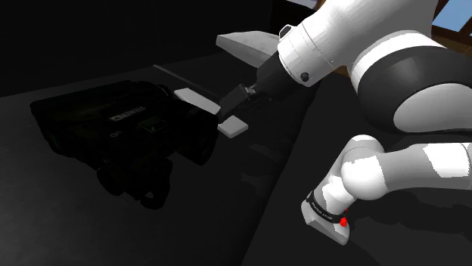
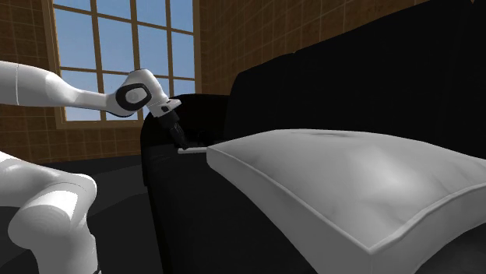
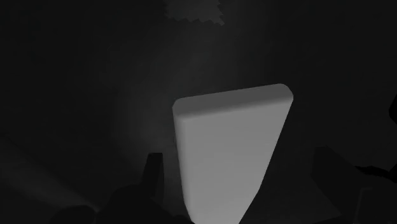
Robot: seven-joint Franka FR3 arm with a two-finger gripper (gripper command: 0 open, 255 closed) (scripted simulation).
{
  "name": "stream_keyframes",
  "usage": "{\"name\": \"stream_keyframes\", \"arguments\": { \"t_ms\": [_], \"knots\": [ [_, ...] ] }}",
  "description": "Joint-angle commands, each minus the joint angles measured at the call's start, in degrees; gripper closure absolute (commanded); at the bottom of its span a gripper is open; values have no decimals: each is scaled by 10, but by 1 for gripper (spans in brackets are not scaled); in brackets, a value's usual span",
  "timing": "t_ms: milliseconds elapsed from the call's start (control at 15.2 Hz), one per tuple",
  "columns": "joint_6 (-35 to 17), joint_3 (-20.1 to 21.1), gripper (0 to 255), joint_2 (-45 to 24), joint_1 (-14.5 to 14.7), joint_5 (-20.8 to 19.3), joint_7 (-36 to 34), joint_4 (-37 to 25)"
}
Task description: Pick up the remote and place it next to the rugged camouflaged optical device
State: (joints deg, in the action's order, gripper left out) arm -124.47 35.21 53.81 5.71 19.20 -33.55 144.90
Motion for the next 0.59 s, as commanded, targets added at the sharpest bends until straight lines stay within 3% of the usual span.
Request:
{"name": "stream_keyframes", "arguments": {
  "t_ms": [0,264,528],
  "knots": [
    [0,0,0,0,0,0,0,0],
    [80,-29,0,32,10,-13,-3,-46],
    [80,-29,0,32,10,-13,-3,-46]
  ]
}}
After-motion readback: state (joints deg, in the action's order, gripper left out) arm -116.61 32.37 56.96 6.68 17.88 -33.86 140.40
